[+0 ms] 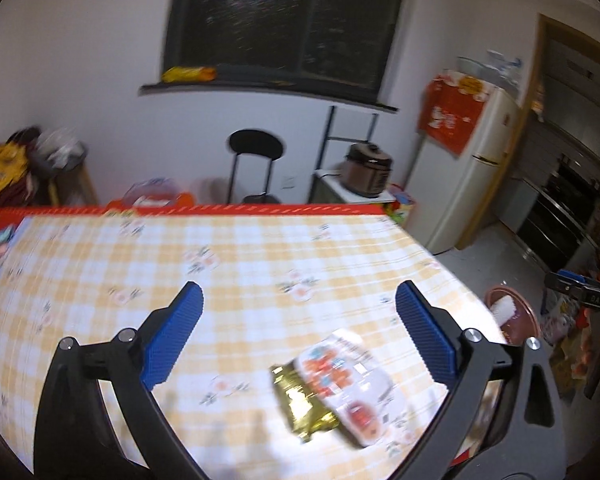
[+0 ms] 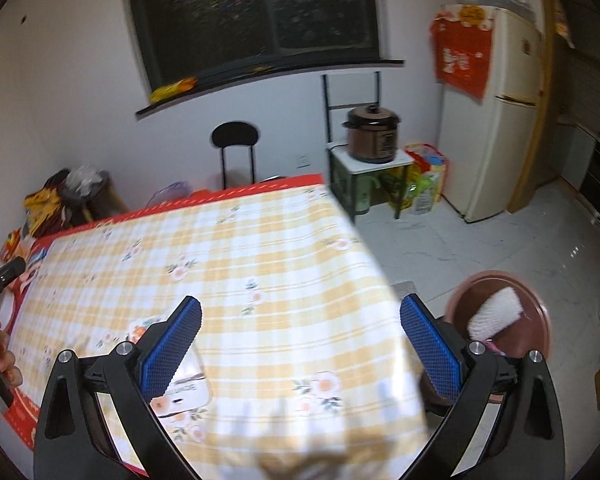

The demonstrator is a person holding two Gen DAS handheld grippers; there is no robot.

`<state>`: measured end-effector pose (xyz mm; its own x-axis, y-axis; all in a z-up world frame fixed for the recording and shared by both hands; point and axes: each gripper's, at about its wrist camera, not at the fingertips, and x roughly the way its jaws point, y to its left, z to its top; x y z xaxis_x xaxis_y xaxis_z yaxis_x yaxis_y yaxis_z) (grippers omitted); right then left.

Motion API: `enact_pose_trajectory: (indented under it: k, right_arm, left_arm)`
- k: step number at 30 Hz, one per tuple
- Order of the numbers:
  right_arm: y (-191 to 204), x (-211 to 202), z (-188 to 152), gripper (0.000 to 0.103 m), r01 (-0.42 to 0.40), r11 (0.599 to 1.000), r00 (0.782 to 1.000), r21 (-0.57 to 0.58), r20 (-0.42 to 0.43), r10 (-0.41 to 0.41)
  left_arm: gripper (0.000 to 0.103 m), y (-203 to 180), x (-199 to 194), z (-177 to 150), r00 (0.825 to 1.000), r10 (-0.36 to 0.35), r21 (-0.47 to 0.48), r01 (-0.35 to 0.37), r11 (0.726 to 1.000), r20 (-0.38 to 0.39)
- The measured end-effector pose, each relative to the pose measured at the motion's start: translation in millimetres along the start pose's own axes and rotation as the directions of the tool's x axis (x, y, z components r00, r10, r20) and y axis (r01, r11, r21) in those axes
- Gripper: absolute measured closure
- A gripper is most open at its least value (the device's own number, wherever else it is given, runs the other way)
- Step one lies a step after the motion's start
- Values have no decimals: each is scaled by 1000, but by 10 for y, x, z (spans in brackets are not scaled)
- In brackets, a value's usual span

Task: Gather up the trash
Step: 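Bring both grippers back over the table toward the remaining trash, then grasp the white flowered plastic tray with the right gripper and lift it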

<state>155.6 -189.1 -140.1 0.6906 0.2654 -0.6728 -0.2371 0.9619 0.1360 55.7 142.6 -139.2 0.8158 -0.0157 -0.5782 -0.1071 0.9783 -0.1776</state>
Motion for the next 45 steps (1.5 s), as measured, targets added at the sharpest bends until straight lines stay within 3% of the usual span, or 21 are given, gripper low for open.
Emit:
enact_pose_trajectory:
  k: [6,10,13,19,21,24,28,38,45]
  right_arm:
    - [526,335,-151,5,-72,995,994,-74,-82,66]
    - [913,640,-358,5,-135,983,978,-128,-175,111]
    - [1264,918,-555,5,-191,965,956,-180,-258,141]
    - [1899,1556,-892,5,-287,932,889,-223,-424,172]
    - [2051,1717,-992,5,-276,925,877,-260,-462,132]
    - [2278,1799,-1142,5,-293,874,856,-388,-513,60]
    - [2338,1805,-1246,5,-319,808,841,-496,-542,-1]
    - [2188,1941,-1211,4,-324,818,831,-475,-556,6]
    - [1942,1901,-1139,4,-393,857,801,-332,-582,142]
  left_arm:
    - [6,446,41,-309,995,74,-79,-80,994,-69]
    - [6,662,75,-543,987,111,-124,-125,984,-117]
    - [6,776,91,-697,983,120,-160,-142,977,-142]
    - [6,934,86,-956,976,127,-202,-163,966,-177]
    - [6,963,71,-996,975,130,-214,-168,962,-181]
    - [6,1018,24,-1047,975,125,-232,-167,958,-183]
    - [6,1076,14,-1127,973,123,-244,-170,955,-196]
    - [6,1001,133,-1187,973,78,-257,-134,957,-218]
    - [6,869,198,-1176,971,52,-242,-110,964,-233]
